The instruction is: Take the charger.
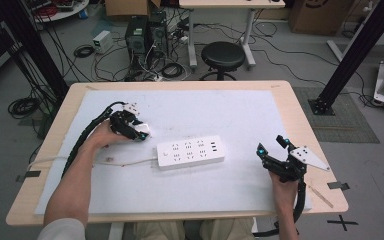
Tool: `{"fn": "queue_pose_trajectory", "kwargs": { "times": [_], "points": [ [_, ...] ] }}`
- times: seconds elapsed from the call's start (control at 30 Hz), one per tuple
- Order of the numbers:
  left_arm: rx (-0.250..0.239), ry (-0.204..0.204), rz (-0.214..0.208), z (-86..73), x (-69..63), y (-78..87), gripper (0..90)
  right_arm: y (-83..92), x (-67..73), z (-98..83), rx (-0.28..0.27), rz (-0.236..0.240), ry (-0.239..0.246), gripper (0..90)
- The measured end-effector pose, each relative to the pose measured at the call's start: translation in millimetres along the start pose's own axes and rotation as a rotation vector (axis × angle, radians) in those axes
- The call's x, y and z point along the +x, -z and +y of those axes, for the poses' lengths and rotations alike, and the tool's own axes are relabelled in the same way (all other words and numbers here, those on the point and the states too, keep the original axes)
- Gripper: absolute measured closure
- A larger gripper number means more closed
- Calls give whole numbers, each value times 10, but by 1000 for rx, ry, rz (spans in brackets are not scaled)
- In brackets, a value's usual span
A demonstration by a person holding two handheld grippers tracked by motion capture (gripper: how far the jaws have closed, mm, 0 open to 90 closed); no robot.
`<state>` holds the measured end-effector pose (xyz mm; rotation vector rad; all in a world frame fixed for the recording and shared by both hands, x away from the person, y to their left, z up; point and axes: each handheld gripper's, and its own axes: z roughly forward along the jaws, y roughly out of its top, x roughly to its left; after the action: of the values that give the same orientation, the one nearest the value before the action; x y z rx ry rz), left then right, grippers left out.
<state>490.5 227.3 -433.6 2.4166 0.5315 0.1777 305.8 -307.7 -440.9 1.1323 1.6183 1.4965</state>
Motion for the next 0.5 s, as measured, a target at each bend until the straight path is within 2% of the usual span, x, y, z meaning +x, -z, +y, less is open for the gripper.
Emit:
{"fn": "queue_pose_trajectory", "kwargs": {
  "times": [0.07,0.5],
  "points": [
    [2,-4,-4,-3,3,7,422,1,0,0,0,0,0,201],
    [4,9,-8,2,-10,19,424,-1,-1,0,-1,0,5,201]
  ]
}}
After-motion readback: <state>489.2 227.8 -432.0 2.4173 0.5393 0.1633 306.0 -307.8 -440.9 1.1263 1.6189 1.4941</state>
